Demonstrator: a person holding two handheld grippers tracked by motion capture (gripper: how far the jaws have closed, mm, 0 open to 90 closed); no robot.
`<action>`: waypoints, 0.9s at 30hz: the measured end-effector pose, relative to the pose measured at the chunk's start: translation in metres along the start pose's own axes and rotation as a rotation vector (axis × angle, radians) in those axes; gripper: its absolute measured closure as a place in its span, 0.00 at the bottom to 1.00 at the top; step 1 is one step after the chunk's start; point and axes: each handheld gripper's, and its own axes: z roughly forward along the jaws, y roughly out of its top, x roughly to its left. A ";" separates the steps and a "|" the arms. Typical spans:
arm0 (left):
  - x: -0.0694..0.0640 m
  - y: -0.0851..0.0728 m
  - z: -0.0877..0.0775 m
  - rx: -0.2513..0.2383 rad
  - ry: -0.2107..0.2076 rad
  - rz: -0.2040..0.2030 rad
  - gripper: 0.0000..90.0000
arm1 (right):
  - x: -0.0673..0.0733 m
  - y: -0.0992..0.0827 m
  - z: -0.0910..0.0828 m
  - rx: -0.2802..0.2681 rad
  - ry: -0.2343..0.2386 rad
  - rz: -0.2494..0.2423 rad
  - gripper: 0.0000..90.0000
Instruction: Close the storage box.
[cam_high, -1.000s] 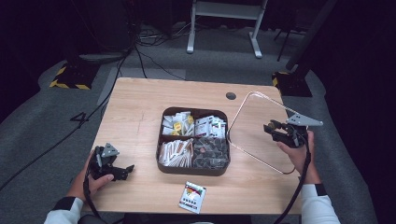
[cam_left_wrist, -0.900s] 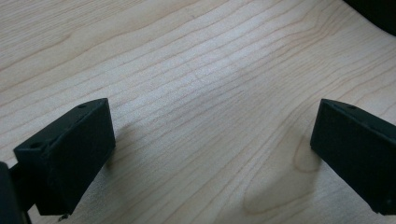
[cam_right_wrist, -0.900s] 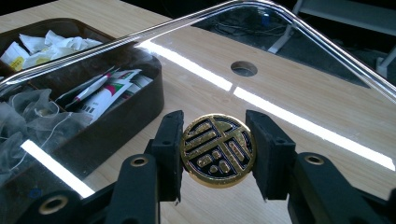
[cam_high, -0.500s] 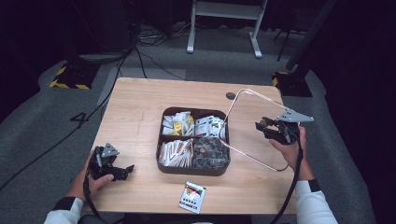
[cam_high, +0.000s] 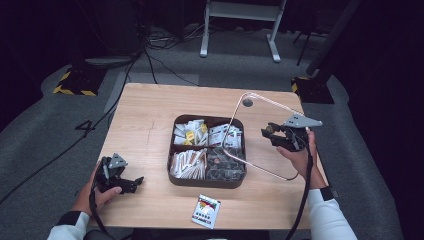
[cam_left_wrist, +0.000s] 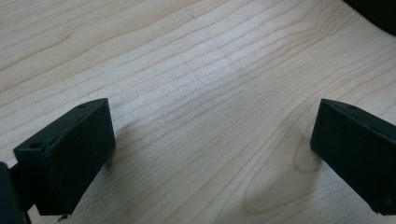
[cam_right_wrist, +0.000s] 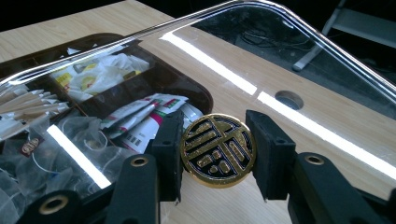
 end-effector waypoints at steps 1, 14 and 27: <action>0.000 0.000 0.000 0.000 0.000 0.003 0.00 | 0.001 0.001 0.002 -0.001 0.006 -0.001 0.66; 0.000 0.000 0.000 0.001 0.000 0.000 0.00 | 0.024 0.018 0.031 0.006 0.077 -0.033 0.66; 0.000 0.000 0.000 0.000 0.001 0.003 0.00 | 0.043 0.029 0.059 0.020 0.131 -0.056 0.66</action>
